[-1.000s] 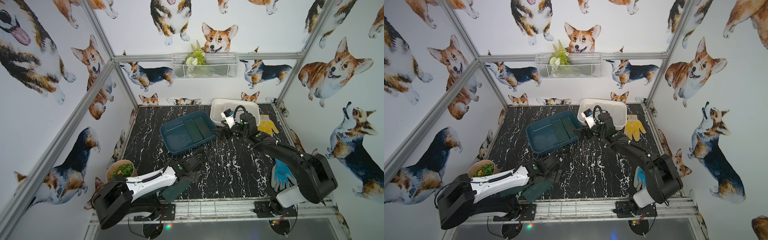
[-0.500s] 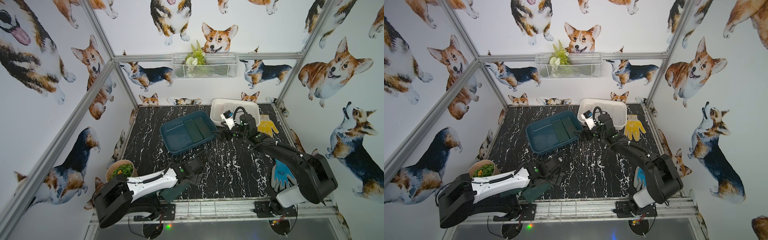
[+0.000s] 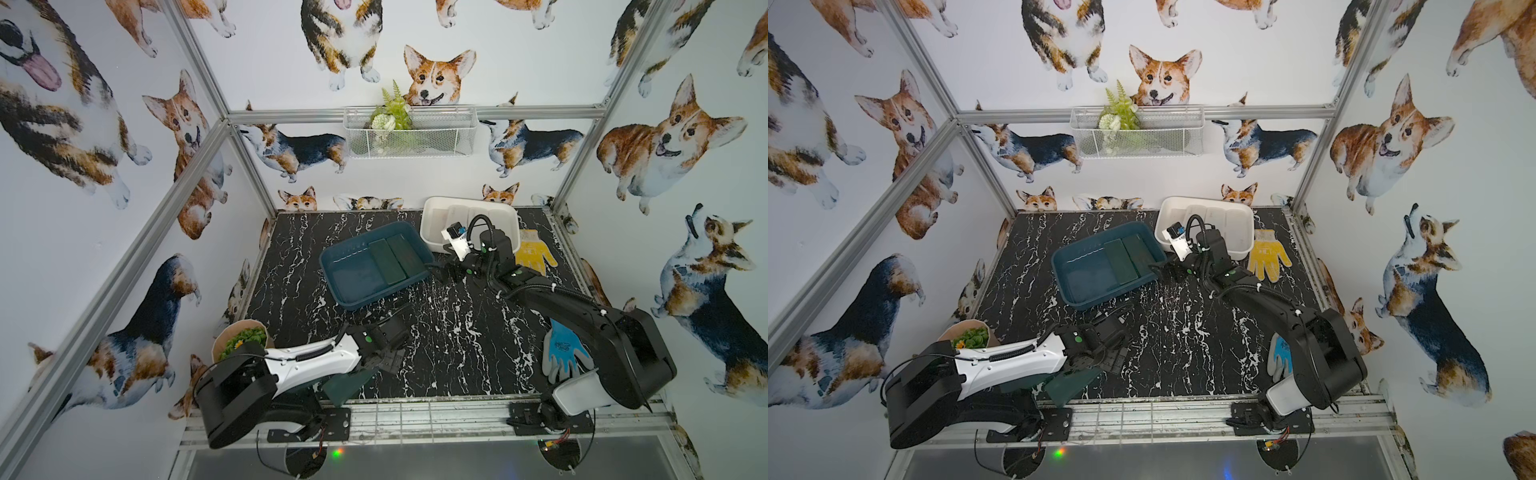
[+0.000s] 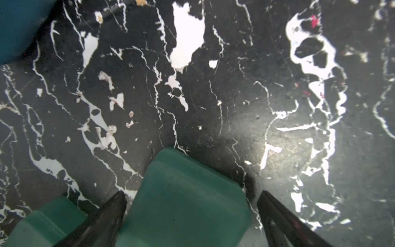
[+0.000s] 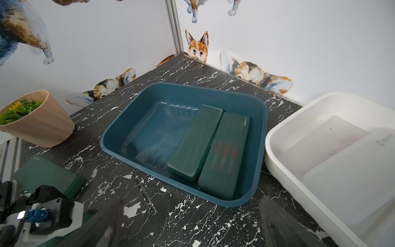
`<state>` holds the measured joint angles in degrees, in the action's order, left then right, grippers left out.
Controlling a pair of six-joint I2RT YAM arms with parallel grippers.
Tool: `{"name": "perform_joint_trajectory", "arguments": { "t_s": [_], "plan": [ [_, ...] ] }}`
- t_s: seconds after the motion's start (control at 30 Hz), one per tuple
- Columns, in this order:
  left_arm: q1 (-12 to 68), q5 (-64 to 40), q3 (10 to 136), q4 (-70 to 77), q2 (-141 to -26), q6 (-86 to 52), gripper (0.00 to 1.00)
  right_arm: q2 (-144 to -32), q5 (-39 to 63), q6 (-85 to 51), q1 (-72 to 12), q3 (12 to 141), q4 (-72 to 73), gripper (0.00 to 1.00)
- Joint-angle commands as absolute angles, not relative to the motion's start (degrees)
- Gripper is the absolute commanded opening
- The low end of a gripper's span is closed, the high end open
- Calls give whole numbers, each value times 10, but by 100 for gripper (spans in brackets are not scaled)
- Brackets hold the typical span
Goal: Place the pencil cases by color into the storage box
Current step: Move the pencil case to the center of the board.
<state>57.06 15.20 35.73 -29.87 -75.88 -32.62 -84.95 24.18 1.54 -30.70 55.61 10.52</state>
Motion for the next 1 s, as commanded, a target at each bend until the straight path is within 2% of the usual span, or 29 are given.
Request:
{"name": "perform_joint_trajectory", "arguments": {
  "t_s": [0.0,0.47,0.63,0.9,0.97],
  "plan": [
    [566,143,365,-306,-772,-332,96,-847,243,29,-307,555,125,100],
    [533,127,398,-233,-847,-307,72,-852,237,30,-304,552,129,100],
    [501,121,453,-199,-902,-272,69,-853,236,30,-303,552,130,100],
    [462,107,565,-186,-995,-229,71,-848,228,30,-299,548,130,100],
    [457,106,580,-190,-999,-224,74,-848,227,29,-298,548,129,100]
  ]
}}
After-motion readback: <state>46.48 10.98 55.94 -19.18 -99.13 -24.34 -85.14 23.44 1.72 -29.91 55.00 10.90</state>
